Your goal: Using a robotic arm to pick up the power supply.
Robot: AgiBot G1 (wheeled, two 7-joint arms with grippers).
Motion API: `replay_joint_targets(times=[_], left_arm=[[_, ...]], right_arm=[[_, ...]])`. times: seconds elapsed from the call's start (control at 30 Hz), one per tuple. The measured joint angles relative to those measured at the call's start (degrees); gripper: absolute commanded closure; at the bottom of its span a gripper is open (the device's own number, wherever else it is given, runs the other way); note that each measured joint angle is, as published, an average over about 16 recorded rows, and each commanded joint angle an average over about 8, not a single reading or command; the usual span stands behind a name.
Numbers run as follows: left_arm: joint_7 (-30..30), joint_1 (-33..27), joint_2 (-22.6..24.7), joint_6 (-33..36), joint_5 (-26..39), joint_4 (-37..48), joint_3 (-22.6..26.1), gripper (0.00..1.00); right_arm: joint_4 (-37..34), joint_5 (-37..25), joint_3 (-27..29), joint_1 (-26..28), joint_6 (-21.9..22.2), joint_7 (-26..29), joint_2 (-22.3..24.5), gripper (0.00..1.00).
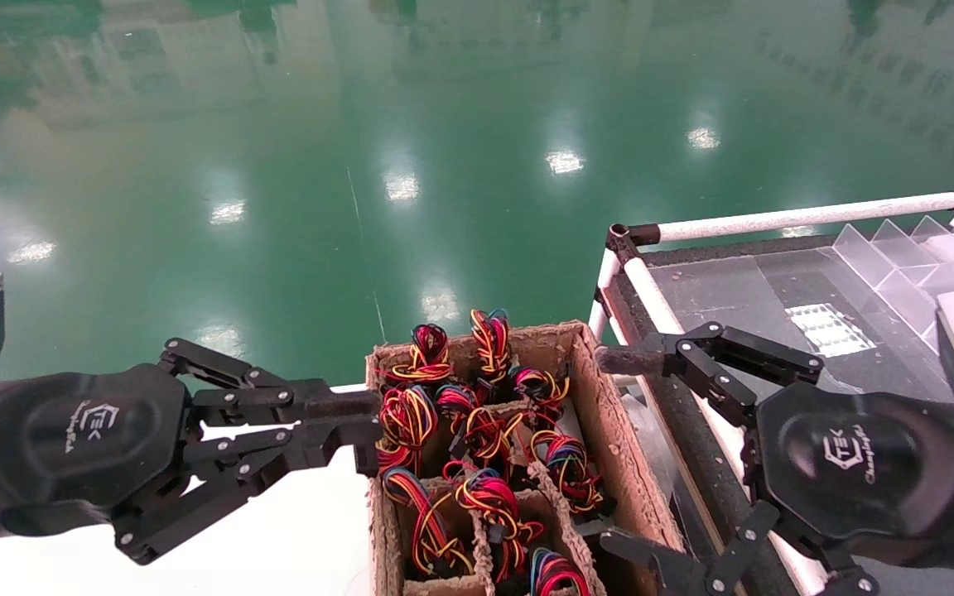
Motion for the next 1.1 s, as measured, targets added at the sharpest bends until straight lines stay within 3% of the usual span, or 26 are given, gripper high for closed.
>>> replay_joint_targets(times=[0.2, 0.23, 0.47, 0.5, 1.1], left_arm=[[0.0, 0.0, 0.0, 0.0, 0.0, 0.0, 0.0, 1.0], [0.0, 0.0, 0.0, 0.0, 0.0, 0.0, 0.0, 0.91], [0.0, 0.0, 0.0, 0.0, 0.0, 0.0, 0.0, 0.04], [0.0, 0.0, 0.0, 0.0, 0.0, 0.0, 0.0, 0.0], [0.0, 0.0, 0.0, 0.0, 0.0, 0.0, 0.0, 0.0]], right_arm=[[0.0, 0.0, 0.0, 0.0, 0.0, 0.0, 0.0, 0.0], [0.0, 0.0, 0.0, 0.0, 0.0, 0.0, 0.0, 0.0], [0.0, 0.0, 0.0, 0.0, 0.0, 0.0, 0.0, 0.0], [0.0, 0.0, 0.0, 0.0, 0.0, 0.0, 0.0, 0.0], [-2.3, -2.0, -0.8, 0.7, 0.3, -0.4, -0.5, 0.0]])
